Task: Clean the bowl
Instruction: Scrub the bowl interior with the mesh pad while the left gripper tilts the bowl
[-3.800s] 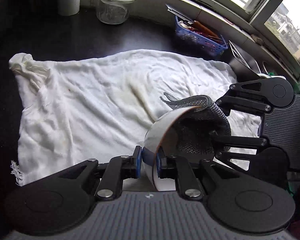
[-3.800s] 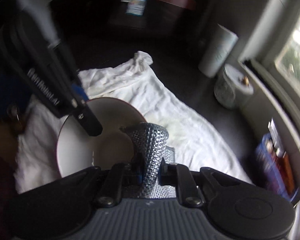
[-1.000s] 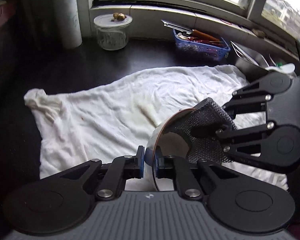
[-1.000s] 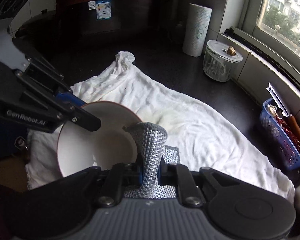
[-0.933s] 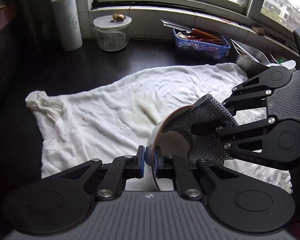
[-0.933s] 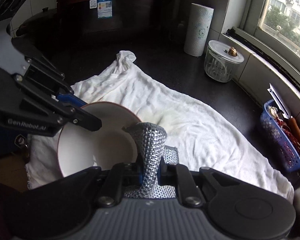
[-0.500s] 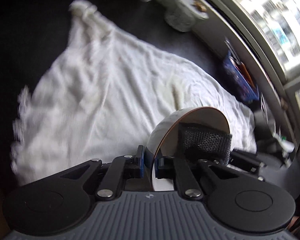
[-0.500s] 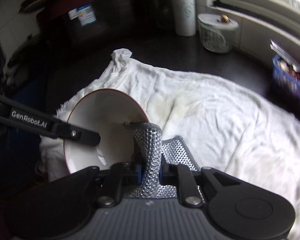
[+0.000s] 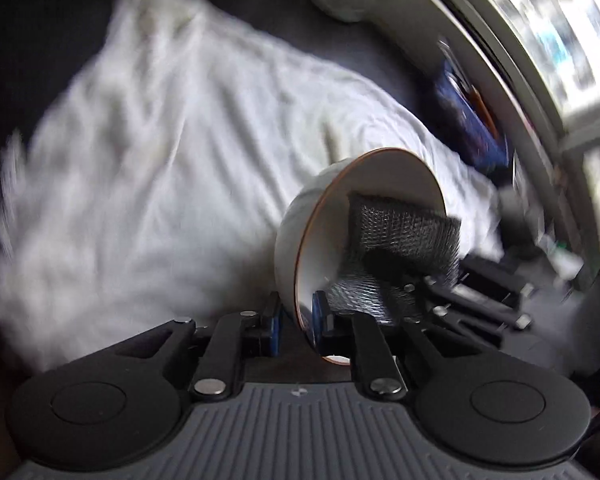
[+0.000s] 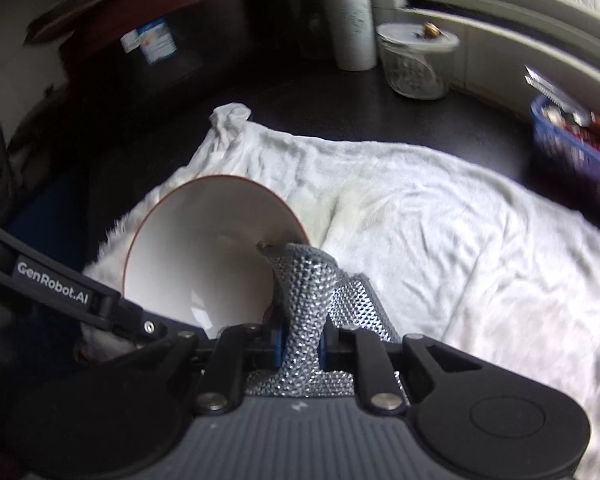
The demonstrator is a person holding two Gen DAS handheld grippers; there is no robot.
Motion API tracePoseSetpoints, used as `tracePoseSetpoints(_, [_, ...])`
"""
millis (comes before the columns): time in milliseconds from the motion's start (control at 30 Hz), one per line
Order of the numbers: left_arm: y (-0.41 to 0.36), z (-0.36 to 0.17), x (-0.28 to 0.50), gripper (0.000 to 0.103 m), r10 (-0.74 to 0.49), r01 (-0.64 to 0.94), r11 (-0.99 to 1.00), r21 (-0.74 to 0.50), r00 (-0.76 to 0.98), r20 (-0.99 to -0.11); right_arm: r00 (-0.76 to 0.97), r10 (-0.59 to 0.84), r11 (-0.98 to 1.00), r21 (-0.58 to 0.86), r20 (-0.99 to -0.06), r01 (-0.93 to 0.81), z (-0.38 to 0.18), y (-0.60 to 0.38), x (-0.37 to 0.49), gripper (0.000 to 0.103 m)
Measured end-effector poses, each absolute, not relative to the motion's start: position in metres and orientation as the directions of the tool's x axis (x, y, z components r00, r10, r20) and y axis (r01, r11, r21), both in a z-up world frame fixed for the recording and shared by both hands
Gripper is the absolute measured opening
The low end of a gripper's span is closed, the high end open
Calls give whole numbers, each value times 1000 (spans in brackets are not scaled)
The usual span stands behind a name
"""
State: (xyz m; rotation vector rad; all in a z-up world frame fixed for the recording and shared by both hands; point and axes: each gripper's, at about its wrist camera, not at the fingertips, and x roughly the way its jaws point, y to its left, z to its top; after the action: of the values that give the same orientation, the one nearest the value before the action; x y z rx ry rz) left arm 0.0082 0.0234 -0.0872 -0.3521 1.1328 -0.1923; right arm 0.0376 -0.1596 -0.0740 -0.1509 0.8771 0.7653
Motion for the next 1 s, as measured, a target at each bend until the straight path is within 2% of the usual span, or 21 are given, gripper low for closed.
tracePoseSetpoints(233, [-4, -50, 14, 13, -196, 310, 950, -28, 525, -828, 433, 495, 669, 13, -753, -743, -60, -157, 42, 15])
tracePoseSetpoints(333, [-8, -49, 16, 12, -180, 357, 934, 21, 521, -834, 437, 485, 651, -21, -757, -759, -60, -152, 42, 15])
tracePoseSetpoints(533, [17, -66, 17, 9, -263, 189, 963, -195, 473, -841, 421, 490, 658, 6, -763, -753, -65, -148, 44, 15])
tracePoseSetpoints(700, [37, -89, 12, 9, -352, 14, 925, -380, 413, -840, 385, 511, 678, 85, -769, -730, -73, -145, 42, 15])
tracePoseSetpoints(800, [45, -98, 8, 10, -384, -84, 888, -452, 405, -830, 372, 526, 694, 133, -765, -707, -76, -145, 42, 15])
tracePoseSetpoints(1000, [70, -121, -2, 10, -505, -412, 666, -621, 364, -783, 319, 586, 765, 378, -745, -521, -91, -161, 52, 15])
